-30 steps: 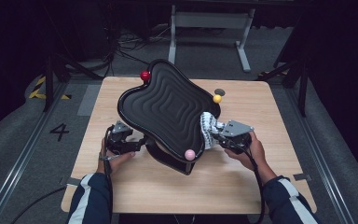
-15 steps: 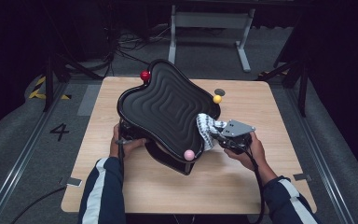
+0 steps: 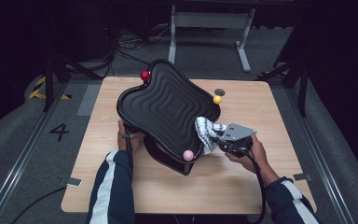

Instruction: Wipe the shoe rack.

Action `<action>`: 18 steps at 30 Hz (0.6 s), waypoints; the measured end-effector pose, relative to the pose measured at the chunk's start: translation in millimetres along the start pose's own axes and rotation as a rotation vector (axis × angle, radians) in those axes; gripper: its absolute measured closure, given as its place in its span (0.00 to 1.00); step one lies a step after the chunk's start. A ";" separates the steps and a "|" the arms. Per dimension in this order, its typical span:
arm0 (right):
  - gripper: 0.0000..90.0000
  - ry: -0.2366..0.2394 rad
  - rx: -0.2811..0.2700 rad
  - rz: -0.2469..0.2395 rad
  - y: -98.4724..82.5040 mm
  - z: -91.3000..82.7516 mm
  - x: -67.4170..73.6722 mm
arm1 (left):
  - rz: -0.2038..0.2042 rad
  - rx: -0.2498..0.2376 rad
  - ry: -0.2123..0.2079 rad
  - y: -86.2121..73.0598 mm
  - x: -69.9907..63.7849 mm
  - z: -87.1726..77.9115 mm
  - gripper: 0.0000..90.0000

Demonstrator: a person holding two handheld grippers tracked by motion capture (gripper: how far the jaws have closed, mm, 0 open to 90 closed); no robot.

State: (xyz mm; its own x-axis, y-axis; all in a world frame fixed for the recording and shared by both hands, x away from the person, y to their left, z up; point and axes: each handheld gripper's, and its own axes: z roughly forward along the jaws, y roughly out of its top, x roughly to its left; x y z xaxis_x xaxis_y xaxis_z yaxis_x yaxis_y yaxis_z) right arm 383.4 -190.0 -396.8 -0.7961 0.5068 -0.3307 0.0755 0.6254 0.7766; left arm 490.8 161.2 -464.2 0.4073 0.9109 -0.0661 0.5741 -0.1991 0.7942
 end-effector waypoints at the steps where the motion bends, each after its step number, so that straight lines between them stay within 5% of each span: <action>1: 0.84 0.009 -0.004 -0.007 0.8 -0.9 1.5 | 0.013 0.011 -0.016 0.6 0.9 -1.0 0.75; 9: 0.85 0.003 0.023 -0.059 5.3 3.5 8.0 | 0.040 0.012 0.023 -0.2 -1.2 -2.8 0.83; 18: 0.86 -0.061 0.064 0.025 4.9 23.0 -19.8 | 0.084 0.044 -0.021 -9.4 1.4 -19.1 0.83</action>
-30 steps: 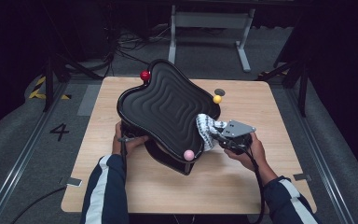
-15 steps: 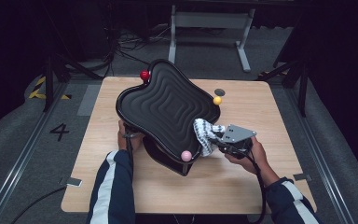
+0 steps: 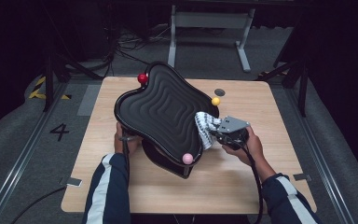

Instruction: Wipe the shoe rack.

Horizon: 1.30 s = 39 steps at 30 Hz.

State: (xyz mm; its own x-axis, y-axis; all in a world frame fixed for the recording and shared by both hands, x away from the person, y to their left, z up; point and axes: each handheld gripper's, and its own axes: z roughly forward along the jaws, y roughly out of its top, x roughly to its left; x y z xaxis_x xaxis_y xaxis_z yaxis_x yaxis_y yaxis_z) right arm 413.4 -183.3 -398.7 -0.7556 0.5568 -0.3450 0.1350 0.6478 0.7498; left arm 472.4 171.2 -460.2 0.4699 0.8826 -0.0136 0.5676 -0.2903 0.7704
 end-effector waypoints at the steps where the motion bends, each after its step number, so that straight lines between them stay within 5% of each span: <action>1: 0.86 -0.005 0.000 0.000 0.7 2.6 -3.2 | 0.004 0.021 -0.031 -1.0 1.5 -3.3 0.83; 10: 0.88 -0.079 0.040 0.061 -5.5 18.6 -32.7 | 0.032 0.005 -0.091 -17.2 -1.8 -18.6 0.83; 12: 0.90 -0.055 0.026 0.087 -11.7 15.7 -35.3 | 0.031 -0.007 -0.100 -21.8 -1.1 -22.2 0.83; 16: 0.91 0.000 0.008 0.059 -25.2 2.2 -31.0 | 0.043 -0.006 -0.103 -24.5 -1.1 -25.8 0.83; 25: 0.91 0.195 -0.074 0.003 -40.4 -54.4 -1.7 | 0.038 -0.003 -0.086 -26.9 -3.8 -28.8 0.83; 34: 0.90 0.397 0.049 -0.138 -54.5 -66.6 50.3 | 0.039 0.004 -0.080 -27.6 -4.7 -30.5 0.83; 39: 0.90 0.370 -0.008 -0.123 -48.1 -57.2 76.7 | 0.048 0.011 -0.070 -28.3 -6.9 -32.5 0.83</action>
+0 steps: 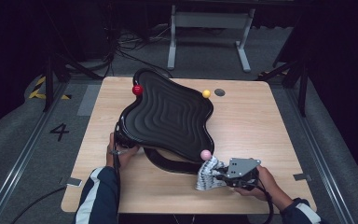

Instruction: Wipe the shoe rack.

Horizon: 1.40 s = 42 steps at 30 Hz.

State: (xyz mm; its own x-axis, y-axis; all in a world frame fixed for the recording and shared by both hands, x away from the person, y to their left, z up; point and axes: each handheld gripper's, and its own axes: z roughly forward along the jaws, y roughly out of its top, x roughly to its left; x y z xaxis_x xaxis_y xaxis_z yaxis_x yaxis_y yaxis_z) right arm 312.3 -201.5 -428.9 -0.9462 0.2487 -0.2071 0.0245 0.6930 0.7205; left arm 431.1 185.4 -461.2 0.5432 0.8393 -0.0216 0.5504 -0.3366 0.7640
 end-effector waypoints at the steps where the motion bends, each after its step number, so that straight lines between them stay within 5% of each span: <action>1: 0.89 -0.011 -0.008 -0.003 1.9 3.6 3.7 | 0.004 -0.005 0.001 -0.7 0.4 -0.7 0.83; 11: 0.90 -0.167 0.124 -0.033 -5.1 40.1 3.5 | -0.001 -0.014 -0.024 -9.9 -1.7 -6.8 0.84; 12: 0.90 -0.162 0.129 -0.009 -8.6 45.0 1.4 | 0.018 -0.009 -0.014 -9.9 -2.1 -7.9 0.84; 16: 0.90 -0.165 0.109 0.010 -12.1 47.0 -5.5 | 0.024 0.006 -0.022 -14.4 -3.3 -9.6 0.87; 21: 0.90 -0.242 0.029 0.015 -10.5 30.6 -10.0 | 0.020 -0.014 -0.072 -20.5 -4.7 -14.3 0.90; 26: 0.90 -0.268 0.027 0.036 -15.5 22.8 -14.1 | 0.018 -0.057 -0.057 -15.8 -4.4 -13.4 0.73; 29: 0.90 -0.275 0.048 0.054 -20.0 24.3 -17.7 | -0.006 -0.084 -0.077 -9.4 -2.9 -8.3 0.64; 32: 0.90 -0.282 0.048 0.069 -21.9 24.5 -19.6 | -0.073 -0.101 -0.106 -2.1 2.1 -1.4 0.53; 36: 0.90 -0.286 0.049 0.074 -23.3 24.8 -21.2 | -0.084 -0.101 -0.118 4.7 4.0 2.8 0.48; 42: 0.90 -0.309 0.033 0.106 -24.6 23.5 -29.2 | 0.031 -0.098 -0.112 12.4 -7.5 2.4 0.75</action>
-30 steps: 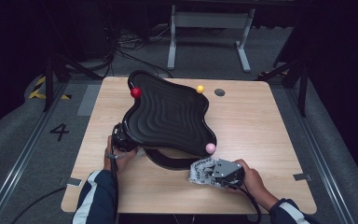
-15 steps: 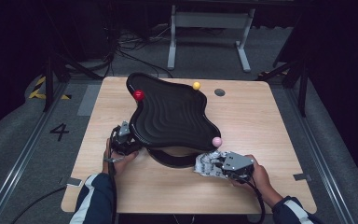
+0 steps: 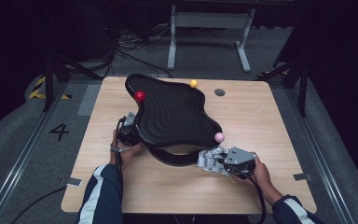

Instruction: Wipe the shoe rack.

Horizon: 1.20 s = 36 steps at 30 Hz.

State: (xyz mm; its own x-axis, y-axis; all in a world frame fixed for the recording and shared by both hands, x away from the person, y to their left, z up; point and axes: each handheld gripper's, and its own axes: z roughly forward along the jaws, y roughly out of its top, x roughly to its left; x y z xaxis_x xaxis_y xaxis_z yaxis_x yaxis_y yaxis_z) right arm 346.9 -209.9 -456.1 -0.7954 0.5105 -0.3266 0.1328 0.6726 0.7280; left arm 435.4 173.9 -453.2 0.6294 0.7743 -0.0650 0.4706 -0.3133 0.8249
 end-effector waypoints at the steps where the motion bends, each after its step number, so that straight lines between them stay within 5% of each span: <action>1: 0.90 -0.005 -0.006 0.006 0.2 -0.7 -2.0 | 0.000 0.000 0.000 0.0 0.0 0.0 0.81; 8: 0.90 -0.063 -0.076 0.039 1.4 -10.8 -11.1 | -0.020 -0.003 -0.061 -7.8 -7.7 -8.3 0.82; 13: 0.90 -0.067 -0.070 0.066 -0.5 -1.8 -14.1 | 0.039 0.020 -0.082 -11.8 -16.3 -15.6 0.82; 22: 0.90 -0.075 0.048 0.024 -4.7 34.6 -12.2 | 0.100 0.039 -0.109 -17.5 -43.3 -22.9 0.82; 28: 0.90 -0.077 0.033 0.043 -5.0 35.4 -11.8 | 0.074 0.024 -0.134 -23.3 -51.5 -26.3 0.82; 36: 0.90 -0.073 -0.003 -0.018 4.1 35.9 4.8 | 0.110 0.034 -0.163 -30.3 -67.2 -33.9 0.82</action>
State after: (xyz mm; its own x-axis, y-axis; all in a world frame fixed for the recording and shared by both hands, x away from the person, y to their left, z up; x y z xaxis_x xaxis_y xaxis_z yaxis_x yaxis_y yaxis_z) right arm 364.9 -185.5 -476.4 -0.7522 0.5365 -0.3826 0.1173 0.6804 0.7234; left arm 357.8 150.0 -454.7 0.7685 0.6362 -0.0682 0.4124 -0.4111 0.8129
